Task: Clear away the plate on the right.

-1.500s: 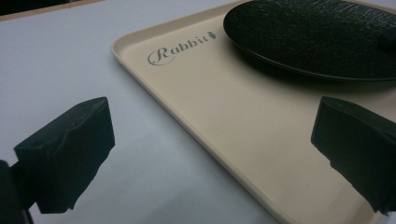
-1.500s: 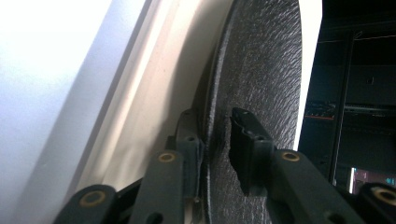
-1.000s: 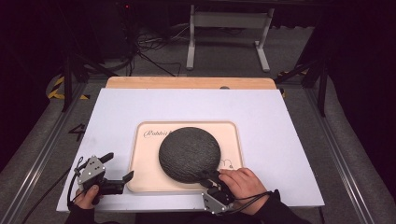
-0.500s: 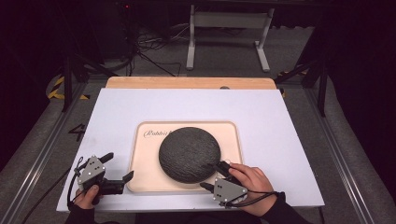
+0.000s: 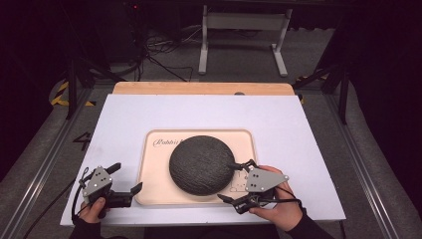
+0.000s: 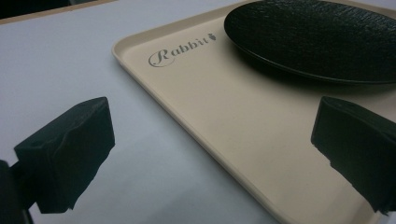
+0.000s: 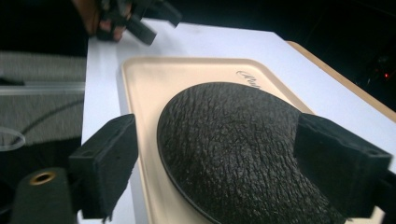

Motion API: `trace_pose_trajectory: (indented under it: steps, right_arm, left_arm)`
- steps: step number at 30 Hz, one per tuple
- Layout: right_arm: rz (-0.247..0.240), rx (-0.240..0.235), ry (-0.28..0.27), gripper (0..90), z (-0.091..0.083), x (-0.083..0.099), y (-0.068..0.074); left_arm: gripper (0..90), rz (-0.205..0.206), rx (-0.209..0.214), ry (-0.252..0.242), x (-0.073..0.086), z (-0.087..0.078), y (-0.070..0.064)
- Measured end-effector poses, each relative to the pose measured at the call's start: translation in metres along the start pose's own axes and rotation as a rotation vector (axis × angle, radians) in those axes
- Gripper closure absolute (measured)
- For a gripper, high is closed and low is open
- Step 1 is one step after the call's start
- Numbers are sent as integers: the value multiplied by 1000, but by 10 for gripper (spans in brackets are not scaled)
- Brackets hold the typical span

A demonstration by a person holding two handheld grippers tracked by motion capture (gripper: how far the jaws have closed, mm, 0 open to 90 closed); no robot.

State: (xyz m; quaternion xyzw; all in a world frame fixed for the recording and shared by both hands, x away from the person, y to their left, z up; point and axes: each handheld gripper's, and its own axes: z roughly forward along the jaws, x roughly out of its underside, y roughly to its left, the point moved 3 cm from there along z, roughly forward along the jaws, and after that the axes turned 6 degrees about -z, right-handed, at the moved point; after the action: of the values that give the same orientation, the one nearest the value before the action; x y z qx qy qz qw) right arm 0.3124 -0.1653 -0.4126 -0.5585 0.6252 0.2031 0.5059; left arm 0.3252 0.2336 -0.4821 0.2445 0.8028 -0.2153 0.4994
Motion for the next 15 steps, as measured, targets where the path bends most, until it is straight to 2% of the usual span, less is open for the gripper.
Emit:
trace_pose_trajectory:
  steps: [1,2,4,5,15]
  right_arm:
    - [0,0,0,123,0,0,0]
    - [52,7,-3,90,-4,3,-5]
    - [65,12,-11,82,-5,3,-7]
    - [89,30,-23,66,-9,5,-12]
    - [167,60,-57,25,-29,12,-28]
  left_arm:
    - [4,0,0,0,0,0,0]
    - [4,0,0,0,0,0,0]
    - [4,0,0,2,0,0,0]
    - [4,0,0,2,0,0,0]
    - [4,0,0,-1,0,0,0]
